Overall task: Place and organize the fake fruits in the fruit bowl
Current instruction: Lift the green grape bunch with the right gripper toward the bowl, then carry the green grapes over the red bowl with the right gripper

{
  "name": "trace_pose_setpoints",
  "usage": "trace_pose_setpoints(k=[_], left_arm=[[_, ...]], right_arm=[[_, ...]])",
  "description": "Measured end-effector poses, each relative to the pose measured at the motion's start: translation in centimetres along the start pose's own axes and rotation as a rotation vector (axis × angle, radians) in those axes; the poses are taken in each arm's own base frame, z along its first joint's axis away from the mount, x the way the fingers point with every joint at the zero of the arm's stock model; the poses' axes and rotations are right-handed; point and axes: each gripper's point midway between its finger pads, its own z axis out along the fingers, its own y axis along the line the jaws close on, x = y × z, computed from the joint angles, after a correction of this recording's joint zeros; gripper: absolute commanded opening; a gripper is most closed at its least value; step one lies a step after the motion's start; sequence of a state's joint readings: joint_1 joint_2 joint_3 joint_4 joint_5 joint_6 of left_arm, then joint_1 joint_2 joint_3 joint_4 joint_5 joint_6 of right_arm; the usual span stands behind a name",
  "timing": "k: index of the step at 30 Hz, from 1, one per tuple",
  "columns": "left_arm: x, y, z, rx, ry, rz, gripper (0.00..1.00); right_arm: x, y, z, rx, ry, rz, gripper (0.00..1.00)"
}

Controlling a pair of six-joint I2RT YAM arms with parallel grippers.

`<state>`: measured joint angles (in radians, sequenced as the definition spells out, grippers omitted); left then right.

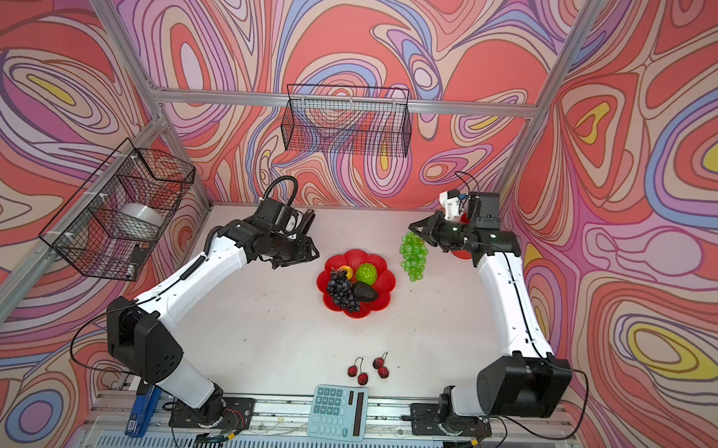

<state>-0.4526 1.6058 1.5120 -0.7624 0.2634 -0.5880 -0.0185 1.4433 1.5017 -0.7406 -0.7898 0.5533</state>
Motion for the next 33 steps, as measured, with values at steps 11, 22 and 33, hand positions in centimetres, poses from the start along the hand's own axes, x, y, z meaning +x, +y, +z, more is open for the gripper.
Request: trace_pose_setpoints(k=[11, 22, 33], left_arm=[[0.0, 0.2, -0.9, -0.008, -0.026, 0.004, 0.57], [-0.2, 0.1, -2.1, -0.006, -0.059, 0.011, 0.58], [0.1, 0.6, -1.8, -0.023, -0.051, 0.014, 0.59]], right_arm=[[4.2, 0.6, 4.6, -0.017, 0.185, 0.029, 0.00], [6.6, 2.0, 6.0, -0.039, 0.250, 0.013, 0.00], [8.3, 2.4, 7.1, -0.045, 0.295, 0.016, 0.00]])
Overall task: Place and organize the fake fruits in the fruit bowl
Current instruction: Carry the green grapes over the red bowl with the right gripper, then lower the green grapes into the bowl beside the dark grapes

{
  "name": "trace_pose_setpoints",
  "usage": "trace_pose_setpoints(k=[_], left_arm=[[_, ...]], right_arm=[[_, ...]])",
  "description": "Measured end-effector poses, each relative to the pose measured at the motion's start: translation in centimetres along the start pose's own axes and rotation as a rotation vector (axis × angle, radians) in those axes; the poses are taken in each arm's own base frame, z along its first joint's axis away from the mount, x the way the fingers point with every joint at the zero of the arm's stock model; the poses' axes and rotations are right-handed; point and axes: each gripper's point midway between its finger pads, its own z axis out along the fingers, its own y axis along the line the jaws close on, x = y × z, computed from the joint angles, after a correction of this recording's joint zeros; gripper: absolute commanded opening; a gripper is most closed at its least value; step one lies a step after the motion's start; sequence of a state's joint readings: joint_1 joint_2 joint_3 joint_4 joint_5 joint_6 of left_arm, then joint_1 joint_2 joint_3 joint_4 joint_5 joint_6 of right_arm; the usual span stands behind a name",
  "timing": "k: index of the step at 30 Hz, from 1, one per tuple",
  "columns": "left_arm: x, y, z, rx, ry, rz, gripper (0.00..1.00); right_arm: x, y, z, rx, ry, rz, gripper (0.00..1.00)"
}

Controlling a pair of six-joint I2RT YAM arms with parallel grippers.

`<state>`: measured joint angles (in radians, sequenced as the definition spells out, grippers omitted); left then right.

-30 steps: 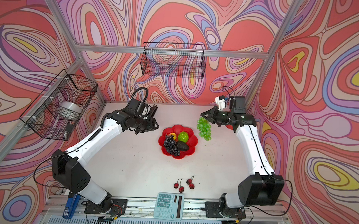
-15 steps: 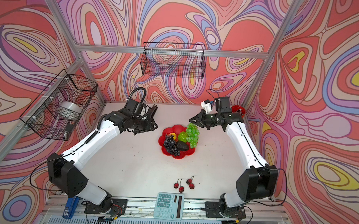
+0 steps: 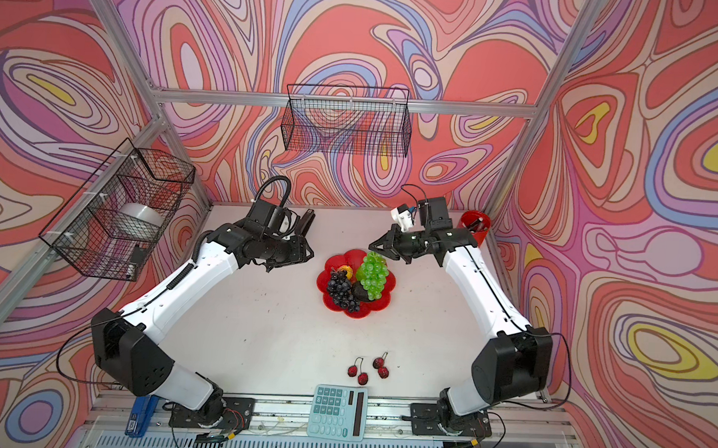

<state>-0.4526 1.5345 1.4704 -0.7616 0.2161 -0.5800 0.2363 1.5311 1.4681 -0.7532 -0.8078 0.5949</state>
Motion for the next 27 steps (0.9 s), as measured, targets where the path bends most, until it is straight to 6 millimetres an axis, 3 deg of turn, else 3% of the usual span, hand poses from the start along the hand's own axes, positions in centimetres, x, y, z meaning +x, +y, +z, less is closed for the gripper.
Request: trace_pose_setpoints(k=[9, 18, 27], left_arm=[[0.3, 0.3, -0.1, -0.005, -0.001, 0.000, 0.59], [0.5, 0.5, 0.1, -0.009, 0.006, -0.001, 0.59], [0.8, 0.7, 0.3, -0.013, 0.011, -0.002, 0.59]], right_arm=[[1.1, -0.2, 2.2, 0.001, 0.059, 0.008, 0.00], [1.8, -0.5, 3.1, -0.003, 0.076, 0.027, 0.00], [3.0, -4.2, 5.4, 0.024, 0.126, 0.096, 0.00]])
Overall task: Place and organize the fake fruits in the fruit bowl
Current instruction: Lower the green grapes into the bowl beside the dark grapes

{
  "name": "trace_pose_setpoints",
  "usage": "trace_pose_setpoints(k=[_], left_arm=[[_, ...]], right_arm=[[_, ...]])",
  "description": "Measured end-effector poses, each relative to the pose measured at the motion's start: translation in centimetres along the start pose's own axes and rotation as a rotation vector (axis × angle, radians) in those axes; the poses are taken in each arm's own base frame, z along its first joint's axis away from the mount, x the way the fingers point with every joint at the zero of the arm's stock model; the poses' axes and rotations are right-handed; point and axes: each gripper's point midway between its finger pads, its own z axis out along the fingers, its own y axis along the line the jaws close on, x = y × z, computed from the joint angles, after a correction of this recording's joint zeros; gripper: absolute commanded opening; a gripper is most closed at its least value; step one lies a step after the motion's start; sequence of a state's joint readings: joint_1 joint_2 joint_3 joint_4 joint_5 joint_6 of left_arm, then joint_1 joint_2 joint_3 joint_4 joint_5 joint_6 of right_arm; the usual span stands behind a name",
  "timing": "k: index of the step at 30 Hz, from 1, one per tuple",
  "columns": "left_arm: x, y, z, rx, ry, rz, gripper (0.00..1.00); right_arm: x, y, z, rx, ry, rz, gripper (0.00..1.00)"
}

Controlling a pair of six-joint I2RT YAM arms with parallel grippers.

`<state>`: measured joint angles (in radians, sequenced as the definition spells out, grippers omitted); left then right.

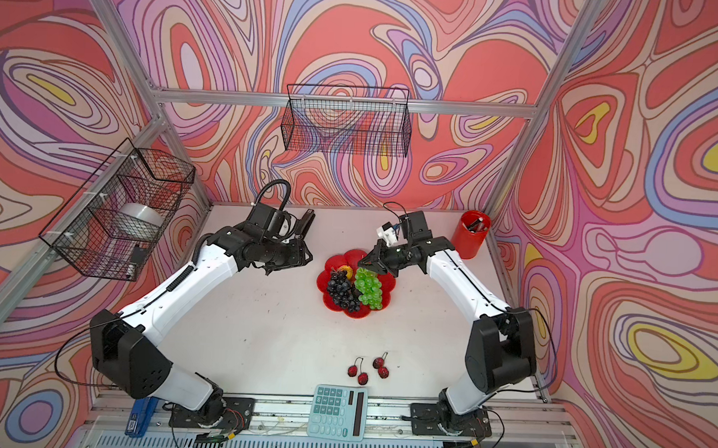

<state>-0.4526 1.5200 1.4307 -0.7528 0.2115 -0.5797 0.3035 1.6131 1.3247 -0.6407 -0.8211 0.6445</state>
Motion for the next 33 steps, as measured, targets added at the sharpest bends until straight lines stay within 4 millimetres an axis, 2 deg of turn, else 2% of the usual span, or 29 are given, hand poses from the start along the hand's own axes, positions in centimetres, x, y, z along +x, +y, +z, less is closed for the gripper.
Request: trace_pose_setpoints(k=[4, 10, 19, 27, 33], left_arm=[[0.0, 0.0, 0.0, -0.001, -0.001, -0.001, 0.59], [0.0, 0.0, 0.0, -0.001, -0.001, -0.001, 0.59], [0.0, 0.0, 0.0, -0.001, -0.001, -0.001, 0.59], [0.0, 0.0, 0.0, -0.001, 0.000, -0.001, 0.59], [0.0, 0.1, 0.0, -0.002, 0.002, -0.001, 0.59]], right_arm=[[-0.1, -1.0, 0.5, 0.023, 0.007, -0.002, 0.00], [-0.6, -2.2, 0.1, 0.105, -0.026, -0.047, 0.00], [-3.0, -3.2, -1.0, 0.237, -0.105, -0.151, 0.00], [-5.6, -3.8, -0.4, 0.303, -0.116, -0.230, 0.00], [-6.0, -4.8, -0.4, 0.358, -0.108, -0.267, 0.00]])
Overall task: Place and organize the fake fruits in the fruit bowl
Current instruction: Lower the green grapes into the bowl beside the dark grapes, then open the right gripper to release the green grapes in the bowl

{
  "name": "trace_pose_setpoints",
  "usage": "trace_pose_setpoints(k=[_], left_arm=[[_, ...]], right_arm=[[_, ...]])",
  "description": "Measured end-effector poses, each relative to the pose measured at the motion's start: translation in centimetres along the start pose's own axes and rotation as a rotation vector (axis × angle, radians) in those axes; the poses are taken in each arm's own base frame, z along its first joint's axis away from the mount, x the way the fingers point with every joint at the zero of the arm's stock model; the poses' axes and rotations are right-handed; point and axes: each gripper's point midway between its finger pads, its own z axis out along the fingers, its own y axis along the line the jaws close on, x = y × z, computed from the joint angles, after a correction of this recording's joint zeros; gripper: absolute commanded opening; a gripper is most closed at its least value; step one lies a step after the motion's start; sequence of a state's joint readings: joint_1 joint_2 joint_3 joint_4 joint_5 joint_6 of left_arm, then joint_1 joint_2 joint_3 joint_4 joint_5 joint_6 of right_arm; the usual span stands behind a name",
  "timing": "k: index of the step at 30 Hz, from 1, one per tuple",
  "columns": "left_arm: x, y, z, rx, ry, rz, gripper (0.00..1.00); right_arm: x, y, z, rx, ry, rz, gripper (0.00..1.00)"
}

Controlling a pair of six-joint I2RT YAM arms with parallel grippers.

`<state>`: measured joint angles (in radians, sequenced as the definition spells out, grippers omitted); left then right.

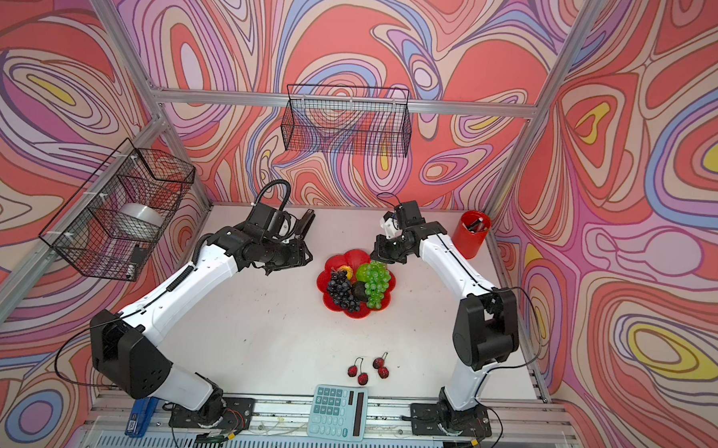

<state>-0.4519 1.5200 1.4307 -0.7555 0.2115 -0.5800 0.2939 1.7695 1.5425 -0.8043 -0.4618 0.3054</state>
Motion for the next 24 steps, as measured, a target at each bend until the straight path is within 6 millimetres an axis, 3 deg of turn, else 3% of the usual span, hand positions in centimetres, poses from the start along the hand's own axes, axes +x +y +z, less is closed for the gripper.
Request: trace_pose_setpoints(k=[7, 24], left_arm=[[0.0, 0.0, 0.0, 0.000, 0.001, 0.000, 0.59], [0.2, 0.1, 0.1, -0.004, 0.008, -0.007, 0.59]], right_arm=[[0.1, -0.5, 1.4, 0.035, 0.019, -0.064, 0.00], [1.9, 2.4, 6.2, 0.012, 0.125, -0.191, 0.00]])
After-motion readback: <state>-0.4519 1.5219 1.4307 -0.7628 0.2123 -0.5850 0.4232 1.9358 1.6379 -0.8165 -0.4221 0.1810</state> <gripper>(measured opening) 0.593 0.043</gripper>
